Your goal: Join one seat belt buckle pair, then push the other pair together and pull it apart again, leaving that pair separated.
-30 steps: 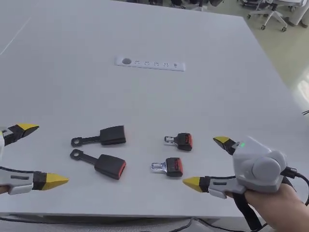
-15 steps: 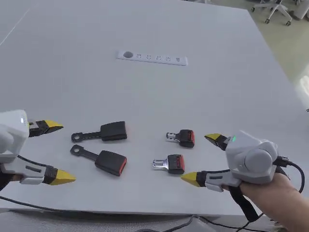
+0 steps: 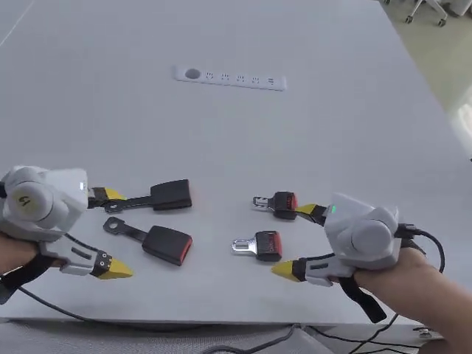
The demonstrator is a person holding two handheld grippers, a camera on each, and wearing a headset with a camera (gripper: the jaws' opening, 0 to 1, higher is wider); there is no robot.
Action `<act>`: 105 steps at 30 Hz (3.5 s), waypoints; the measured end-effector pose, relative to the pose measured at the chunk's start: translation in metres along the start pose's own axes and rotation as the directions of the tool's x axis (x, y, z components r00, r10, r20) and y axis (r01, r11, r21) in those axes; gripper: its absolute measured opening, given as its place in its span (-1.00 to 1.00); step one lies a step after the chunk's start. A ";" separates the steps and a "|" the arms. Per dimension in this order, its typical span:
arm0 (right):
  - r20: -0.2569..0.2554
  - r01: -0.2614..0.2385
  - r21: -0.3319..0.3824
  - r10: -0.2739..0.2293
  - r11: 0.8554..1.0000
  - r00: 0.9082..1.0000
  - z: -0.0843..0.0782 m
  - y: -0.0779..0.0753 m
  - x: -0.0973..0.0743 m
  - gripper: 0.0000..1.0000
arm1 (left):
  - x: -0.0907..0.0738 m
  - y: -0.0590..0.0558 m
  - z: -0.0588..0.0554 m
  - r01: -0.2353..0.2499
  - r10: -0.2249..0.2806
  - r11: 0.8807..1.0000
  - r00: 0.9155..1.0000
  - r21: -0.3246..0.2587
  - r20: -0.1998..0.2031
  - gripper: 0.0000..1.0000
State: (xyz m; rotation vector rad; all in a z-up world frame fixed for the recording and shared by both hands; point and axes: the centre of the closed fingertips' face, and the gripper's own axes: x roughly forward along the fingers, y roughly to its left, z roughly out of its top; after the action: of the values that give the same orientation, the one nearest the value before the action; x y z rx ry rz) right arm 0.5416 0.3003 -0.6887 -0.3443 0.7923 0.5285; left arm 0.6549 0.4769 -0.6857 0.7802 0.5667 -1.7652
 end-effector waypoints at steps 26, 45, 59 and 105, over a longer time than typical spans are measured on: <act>-0.136 -0.170 -0.151 0.149 0.974 0.979 -0.016 0.001 0.033 -0.10 | 0.054 -0.005 0.002 0.155 -0.137 0.975 0.984 0.157 -0.117 0.10; -0.191 -0.237 -0.181 0.202 0.955 0.961 -0.025 0.000 0.041 -0.31 | 0.062 0.000 -0.006 0.187 -0.162 0.969 0.974 0.161 -0.158 -0.23; -0.236 -0.257 -0.226 0.203 0.940 0.950 -0.029 0.000 0.045 -0.34 | 0.062 0.003 -0.009 0.161 -0.132 0.971 0.977 0.175 -0.167 -0.30; -0.238 -0.246 -0.213 0.194 0.946 0.952 -0.010 0.009 0.062 -0.34 | 0.065 0.006 -0.018 0.133 -0.096 0.981 0.965 0.141 -0.246 -0.34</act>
State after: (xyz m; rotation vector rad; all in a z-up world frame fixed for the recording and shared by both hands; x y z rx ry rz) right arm 0.5665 0.3223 -0.7423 -0.5467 0.9850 0.8125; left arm 0.6507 0.4460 -0.7459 1.0985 0.6488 -1.8512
